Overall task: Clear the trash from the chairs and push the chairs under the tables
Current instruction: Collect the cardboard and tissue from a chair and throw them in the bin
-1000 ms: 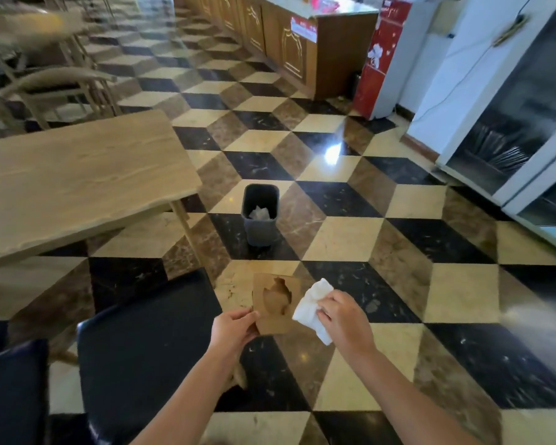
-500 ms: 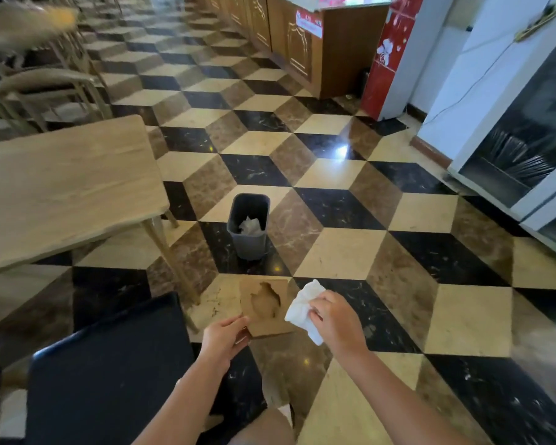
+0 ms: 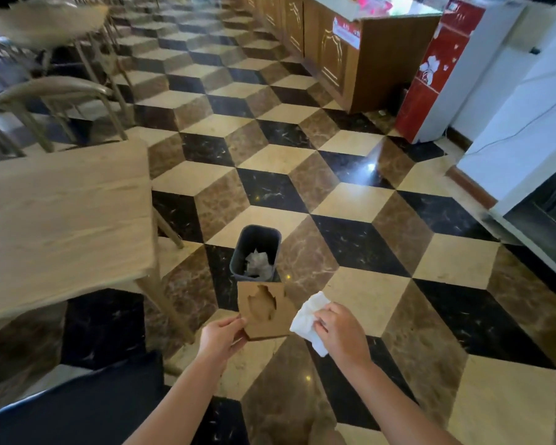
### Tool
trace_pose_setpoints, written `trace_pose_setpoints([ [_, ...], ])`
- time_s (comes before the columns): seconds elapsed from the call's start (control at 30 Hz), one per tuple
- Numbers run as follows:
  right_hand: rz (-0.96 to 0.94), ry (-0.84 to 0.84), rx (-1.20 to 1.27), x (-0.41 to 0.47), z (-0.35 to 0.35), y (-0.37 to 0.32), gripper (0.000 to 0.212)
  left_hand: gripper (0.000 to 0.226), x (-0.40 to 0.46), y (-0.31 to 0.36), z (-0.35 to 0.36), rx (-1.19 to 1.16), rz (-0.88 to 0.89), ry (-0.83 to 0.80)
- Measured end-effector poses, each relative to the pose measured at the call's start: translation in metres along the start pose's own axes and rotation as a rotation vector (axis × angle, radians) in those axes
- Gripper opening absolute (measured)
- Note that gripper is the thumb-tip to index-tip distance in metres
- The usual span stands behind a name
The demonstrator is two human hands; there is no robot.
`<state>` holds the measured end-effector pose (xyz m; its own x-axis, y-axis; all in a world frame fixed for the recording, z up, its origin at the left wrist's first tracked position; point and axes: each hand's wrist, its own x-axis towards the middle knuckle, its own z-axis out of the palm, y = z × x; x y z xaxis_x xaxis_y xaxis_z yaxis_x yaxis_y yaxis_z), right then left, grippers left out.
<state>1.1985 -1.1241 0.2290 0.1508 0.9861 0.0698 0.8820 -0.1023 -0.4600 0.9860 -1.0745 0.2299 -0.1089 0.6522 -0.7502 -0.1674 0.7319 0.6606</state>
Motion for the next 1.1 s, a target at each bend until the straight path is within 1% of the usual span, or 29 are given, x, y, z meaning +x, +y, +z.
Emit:
trace_pose_setpoints([
  [0.17,-0.052,-0.090,0.011,0.090,0.015,0.031,0.006,0.005,0.052,0.031,0.037,-0.039,0.003,0.097],
  [0.23,-0.078,-0.122,0.029,0.133,0.021,0.045,0.010,0.006,0.074,0.049,0.055,-0.054,0.019,0.125],
  [0.33,-0.104,-0.192,0.053,0.199,0.028,0.064,0.015,0.008,0.106,0.075,0.086,-0.065,0.022,0.207],
  [0.47,-0.134,-0.280,0.048,0.271,0.037,0.076,0.018,0.008,0.135,0.108,0.121,-0.106,0.002,0.279],
  [0.63,-0.157,-0.373,0.072,0.338,0.069,0.085,0.019,0.008,0.188,0.126,0.139,-0.069,-0.038,0.357],
  [0.7,-0.153,-0.417,0.081,0.360,0.091,0.088,0.020,0.012,0.212,0.126,0.143,-0.056,-0.039,0.370],
  [0.83,-0.144,-0.485,0.045,0.395,0.151,0.098,0.022,0.011,0.276,0.117,0.146,-0.011,-0.072,0.406],
  [0.9,-0.137,-0.520,0.011,0.409,0.188,0.105,0.025,0.010,0.310,0.107,0.145,-0.005,-0.085,0.416],
  [0.97,-0.177,-0.595,-0.065,0.420,0.225,0.113,0.027,0.015,0.346,0.098,0.144,0.025,-0.091,0.417],
  [1.03,-0.255,-0.625,-0.091,0.431,0.266,0.123,0.021,0.017,0.388,0.085,0.142,0.055,-0.098,0.414],
  [1.1,-0.258,-0.630,-0.040,0.441,0.308,0.133,0.017,0.012,0.428,0.070,0.137,0.099,-0.123,0.427],
])
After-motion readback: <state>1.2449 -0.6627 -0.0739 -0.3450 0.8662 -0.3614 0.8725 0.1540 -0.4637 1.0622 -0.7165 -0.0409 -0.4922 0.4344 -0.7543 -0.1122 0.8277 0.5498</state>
